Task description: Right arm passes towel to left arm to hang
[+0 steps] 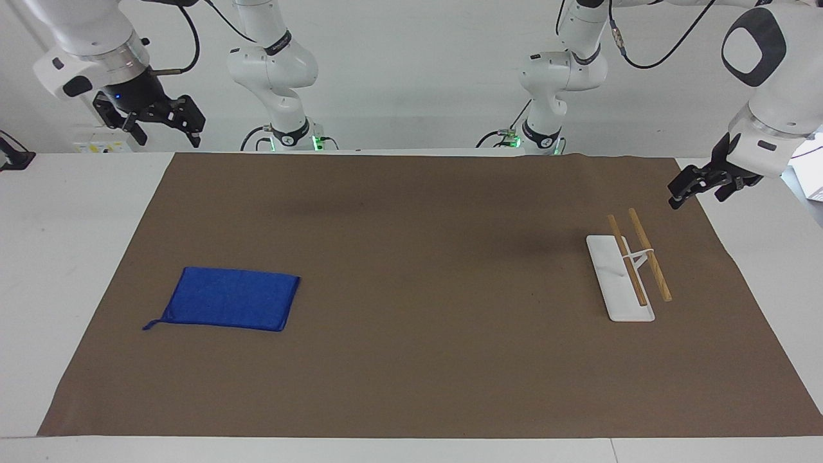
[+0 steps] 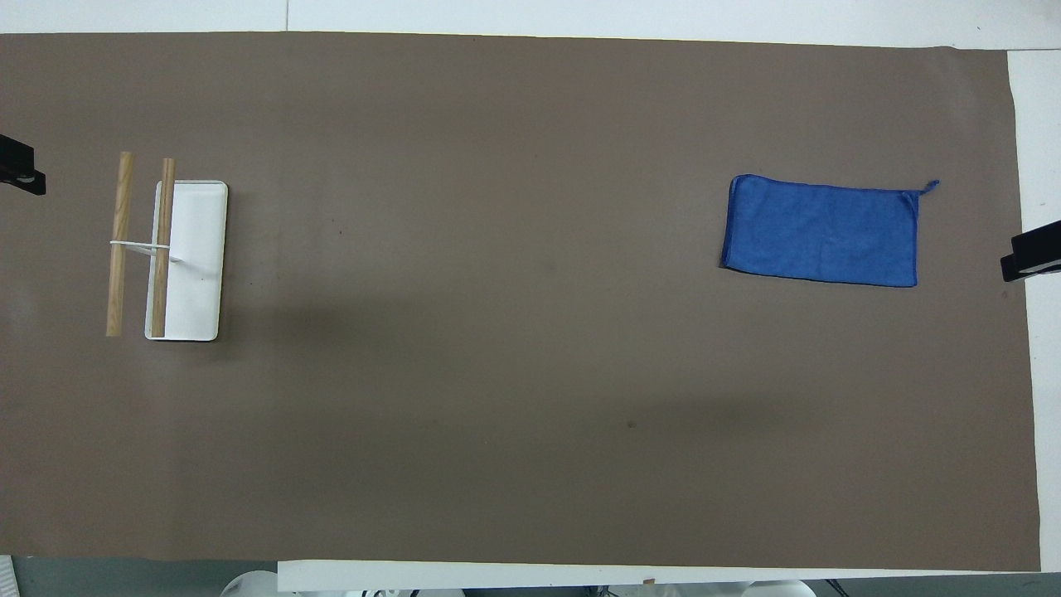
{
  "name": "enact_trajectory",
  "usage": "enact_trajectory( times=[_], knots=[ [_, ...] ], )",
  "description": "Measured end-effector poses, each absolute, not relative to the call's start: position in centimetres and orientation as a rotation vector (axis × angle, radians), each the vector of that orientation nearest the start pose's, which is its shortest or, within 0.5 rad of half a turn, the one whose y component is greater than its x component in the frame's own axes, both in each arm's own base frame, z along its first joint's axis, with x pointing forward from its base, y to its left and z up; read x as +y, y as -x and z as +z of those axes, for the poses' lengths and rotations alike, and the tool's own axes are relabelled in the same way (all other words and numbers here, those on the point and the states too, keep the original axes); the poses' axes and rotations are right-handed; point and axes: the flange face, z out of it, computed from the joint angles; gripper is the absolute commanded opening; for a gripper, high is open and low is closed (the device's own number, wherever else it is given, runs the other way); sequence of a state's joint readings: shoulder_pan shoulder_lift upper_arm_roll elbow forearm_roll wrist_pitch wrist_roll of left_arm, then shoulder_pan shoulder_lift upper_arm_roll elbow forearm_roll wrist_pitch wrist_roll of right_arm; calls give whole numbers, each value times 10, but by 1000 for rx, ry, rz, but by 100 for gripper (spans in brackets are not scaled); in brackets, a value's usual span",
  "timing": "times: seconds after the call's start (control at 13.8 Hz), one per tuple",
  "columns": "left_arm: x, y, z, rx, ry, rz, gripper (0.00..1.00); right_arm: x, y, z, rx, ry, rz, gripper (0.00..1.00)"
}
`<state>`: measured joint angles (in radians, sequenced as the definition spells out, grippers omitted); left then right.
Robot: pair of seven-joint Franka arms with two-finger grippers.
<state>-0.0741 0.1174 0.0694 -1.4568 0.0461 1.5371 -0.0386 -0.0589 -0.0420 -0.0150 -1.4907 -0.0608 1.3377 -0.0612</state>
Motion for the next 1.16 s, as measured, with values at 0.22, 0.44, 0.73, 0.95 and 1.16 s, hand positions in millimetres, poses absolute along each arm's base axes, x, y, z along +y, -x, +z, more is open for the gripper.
enact_trajectory(
  times=[0.22,0.44,0.73,0.95,1.16],
  knots=[
    [0,-587,608,-53,3086,55,100,-45,-514,663,34,3177,187,100],
    [0,-587,608,-53,3086,55,100,-40,-514,662,22,3149,188,100],
    [0,-587,608,-53,3086,55,100,-42,-518,660,26,3152,151,100],
    [0,-587,608,-53,3086,55,100,-42,-535,617,19,3156,60,100],
    [0,-587,608,-53,3086,55,100,-38,-553,532,-8,3157,27,100]
  ],
)
